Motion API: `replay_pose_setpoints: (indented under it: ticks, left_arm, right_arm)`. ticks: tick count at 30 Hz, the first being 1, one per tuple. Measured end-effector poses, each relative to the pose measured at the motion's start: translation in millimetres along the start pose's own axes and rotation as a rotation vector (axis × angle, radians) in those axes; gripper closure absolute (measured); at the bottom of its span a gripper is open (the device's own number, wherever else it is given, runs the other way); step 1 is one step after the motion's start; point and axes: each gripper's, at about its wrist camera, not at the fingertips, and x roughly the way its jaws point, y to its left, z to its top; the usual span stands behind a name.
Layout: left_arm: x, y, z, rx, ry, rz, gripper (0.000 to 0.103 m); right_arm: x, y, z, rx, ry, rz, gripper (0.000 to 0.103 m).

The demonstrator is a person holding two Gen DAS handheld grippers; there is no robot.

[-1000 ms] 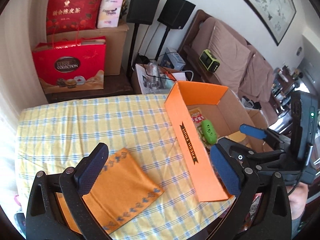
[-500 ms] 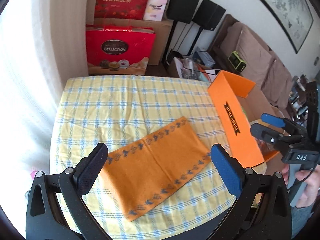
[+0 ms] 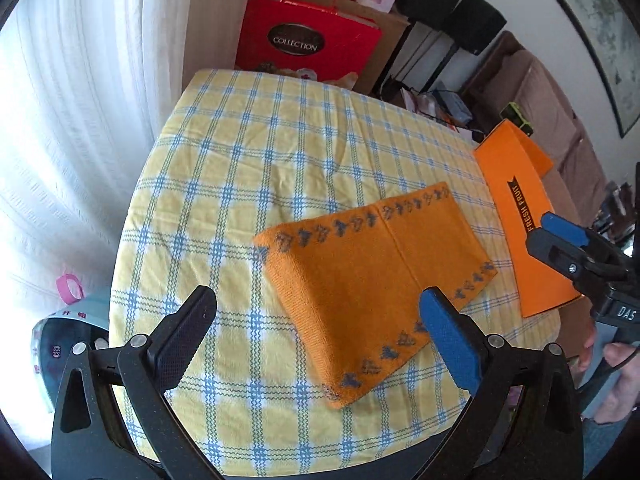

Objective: Organize objects
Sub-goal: 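Grasp the orange cloth edge with the left gripper and lift it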

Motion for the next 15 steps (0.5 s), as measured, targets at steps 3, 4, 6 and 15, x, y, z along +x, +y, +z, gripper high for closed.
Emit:
replay_pose_setpoints:
  ticks: [3, 4, 6, 15]
  left_arm:
    - [7.8, 1.9, -3.0, -0.012, 0.013, -0.012, 0.011]
    - [10.1, 1.9, -4.2, -0.012, 0.018, -0.01, 0.013]
    - [14.9, 1.6, -5.5, -0.011, 0.024, -0.007, 0.018]
    - [29.2, -2.0, -13.0, 0.01, 0.037, -0.008, 0.039]
  right_arm:
    - [16.2, 4.8, -5.0, -0.014, 0.021, -0.004, 0.014]
    - [22.7, 5.1, -6.6, -0.014, 0.034, -0.004, 0.015]
    - [33.5, 2.4, -9.3, -0.004, 0.052, -0.007, 0.018]
    - [62.6, -14.9, -18.3, 0.03, 0.099, -0.062, 0.021]
